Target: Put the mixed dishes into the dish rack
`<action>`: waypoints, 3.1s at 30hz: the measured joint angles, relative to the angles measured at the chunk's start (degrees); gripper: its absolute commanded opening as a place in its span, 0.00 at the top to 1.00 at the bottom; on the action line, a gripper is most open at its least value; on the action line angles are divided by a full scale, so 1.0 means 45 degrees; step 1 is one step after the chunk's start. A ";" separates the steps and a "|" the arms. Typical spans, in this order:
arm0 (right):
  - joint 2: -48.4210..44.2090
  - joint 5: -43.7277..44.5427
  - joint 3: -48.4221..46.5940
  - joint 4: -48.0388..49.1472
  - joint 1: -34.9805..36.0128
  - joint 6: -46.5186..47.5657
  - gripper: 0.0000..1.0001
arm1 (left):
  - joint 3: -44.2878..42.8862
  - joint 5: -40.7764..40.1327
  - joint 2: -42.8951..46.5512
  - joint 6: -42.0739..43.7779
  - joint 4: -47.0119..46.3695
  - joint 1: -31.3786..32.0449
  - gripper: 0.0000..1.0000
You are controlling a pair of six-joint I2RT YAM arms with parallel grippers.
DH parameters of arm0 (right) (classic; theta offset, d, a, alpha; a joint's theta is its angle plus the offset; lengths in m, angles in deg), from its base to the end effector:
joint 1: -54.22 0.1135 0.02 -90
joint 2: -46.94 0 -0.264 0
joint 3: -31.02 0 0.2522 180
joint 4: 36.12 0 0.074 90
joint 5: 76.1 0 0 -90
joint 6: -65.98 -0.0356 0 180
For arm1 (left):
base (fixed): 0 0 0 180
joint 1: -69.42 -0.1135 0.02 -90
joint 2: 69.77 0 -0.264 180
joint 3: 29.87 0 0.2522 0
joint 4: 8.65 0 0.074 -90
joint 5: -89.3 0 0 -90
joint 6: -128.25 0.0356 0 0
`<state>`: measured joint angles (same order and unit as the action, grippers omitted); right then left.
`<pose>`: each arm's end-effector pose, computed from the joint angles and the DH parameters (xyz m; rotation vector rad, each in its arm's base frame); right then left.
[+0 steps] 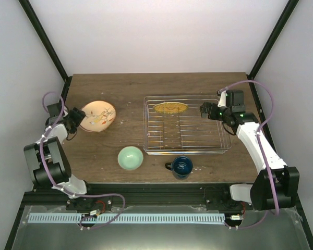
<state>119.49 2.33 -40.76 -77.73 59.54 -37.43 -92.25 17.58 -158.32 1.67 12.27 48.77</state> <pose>0.2716 0.0325 0.2886 0.0603 2.3244 0.3990 0.2969 0.1000 0.1872 -1.0141 2.1750 -0.5120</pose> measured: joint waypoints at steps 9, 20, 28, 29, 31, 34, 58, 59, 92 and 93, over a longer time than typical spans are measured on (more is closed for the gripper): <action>0.0010 -0.0053 0.0000 0.0000 0.0000 0.0034 0.00 | 0.0000 -0.0024 0.0073 0.0083 0.0136 0.0000 0.23; 0.0112 -0.0053 0.0000 0.0000 0.0000 0.0092 0.00 | 0.0291 0.0019 -0.0670 0.0083 -0.0243 0.0000 0.23; 0.0253 -0.0049 0.0000 0.0000 0.0000 0.0117 0.00 | 0.0418 0.0165 -0.0738 0.0078 -0.0529 0.0005 0.23; 0.0257 -0.0053 0.0000 0.0000 0.0000 0.0117 0.00 | 0.0418 0.0155 -0.0729 0.0083 -0.0529 0.0005 0.23; 0.0262 -0.0053 0.0000 0.0000 0.0000 0.0117 0.00 | 0.0418 0.0121 -0.0631 0.0121 -0.0461 0.0005 0.23; 0.0282 -0.0068 0.0000 0.0000 0.0000 0.0117 0.00 | 0.0418 -0.0005 -0.0311 0.0175 -0.0306 0.0000 0.23; 0.0476 -0.0180 0.0000 0.0000 0.0000 0.0121 0.00 | 0.0461 0.0063 -0.0597 0.0126 -0.0724 0.0398 0.24; 0.0486 -0.0180 0.0000 0.0000 0.0000 0.0121 0.00 | 0.0505 0.0102 -0.0699 0.0112 -0.0855 0.0413 0.24; 0.0782 -0.0219 -0.0005 0.0000 0.0000 0.0175 0.00 | 0.1263 0.0306 -0.0748 0.0024 -0.1724 0.0675 0.84; 0.0792 -0.0233 -0.0005 0.0000 0.0000 0.0175 0.00 | 0.1258 0.0228 -0.0549 0.0136 -0.1511 0.0651 0.86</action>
<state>123.05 1.28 -40.78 -77.73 59.54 -36.64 -86.59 18.61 -160.79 2.28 5.47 51.70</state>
